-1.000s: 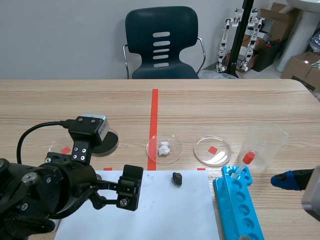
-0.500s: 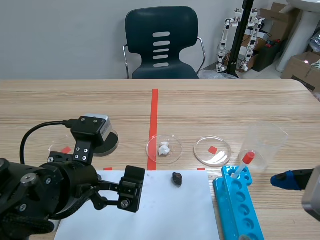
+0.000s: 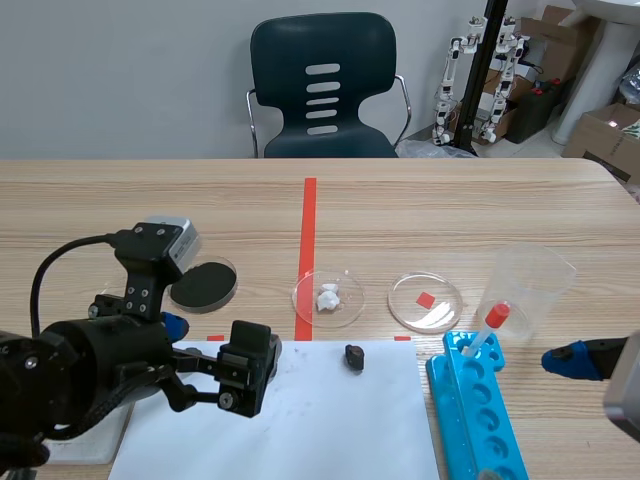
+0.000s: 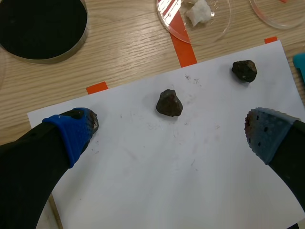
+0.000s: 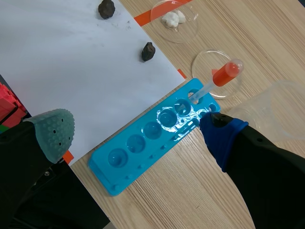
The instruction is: Return to the home posture
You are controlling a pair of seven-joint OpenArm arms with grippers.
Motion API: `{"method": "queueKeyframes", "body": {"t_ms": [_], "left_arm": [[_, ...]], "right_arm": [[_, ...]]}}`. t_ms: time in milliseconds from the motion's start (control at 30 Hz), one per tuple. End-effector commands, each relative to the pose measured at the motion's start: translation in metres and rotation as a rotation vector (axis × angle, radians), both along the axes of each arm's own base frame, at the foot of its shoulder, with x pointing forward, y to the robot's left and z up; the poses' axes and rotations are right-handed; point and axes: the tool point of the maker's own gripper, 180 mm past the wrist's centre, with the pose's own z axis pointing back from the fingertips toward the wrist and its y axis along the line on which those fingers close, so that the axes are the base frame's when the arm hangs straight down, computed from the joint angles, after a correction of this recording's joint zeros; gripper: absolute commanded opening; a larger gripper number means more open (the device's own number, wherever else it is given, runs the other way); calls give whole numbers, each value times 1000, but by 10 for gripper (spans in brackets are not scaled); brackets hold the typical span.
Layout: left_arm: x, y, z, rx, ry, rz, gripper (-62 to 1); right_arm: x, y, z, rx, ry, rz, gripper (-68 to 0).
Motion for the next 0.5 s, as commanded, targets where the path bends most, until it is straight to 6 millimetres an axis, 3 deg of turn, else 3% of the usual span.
{"method": "queueKeyframes", "body": {"t_ms": [0,233,467], "left_arm": [[1,-1,7,-28,-36,10,14],[-4,23,18,-25,-133,68,14],[-14,48,46,5,-243,95,14]], "right_arm": [[4,3,8,8,-27,13,-128],[4,3,8,8,-27,13,-128],[4,3,8,8,-27,13,-128]]}}
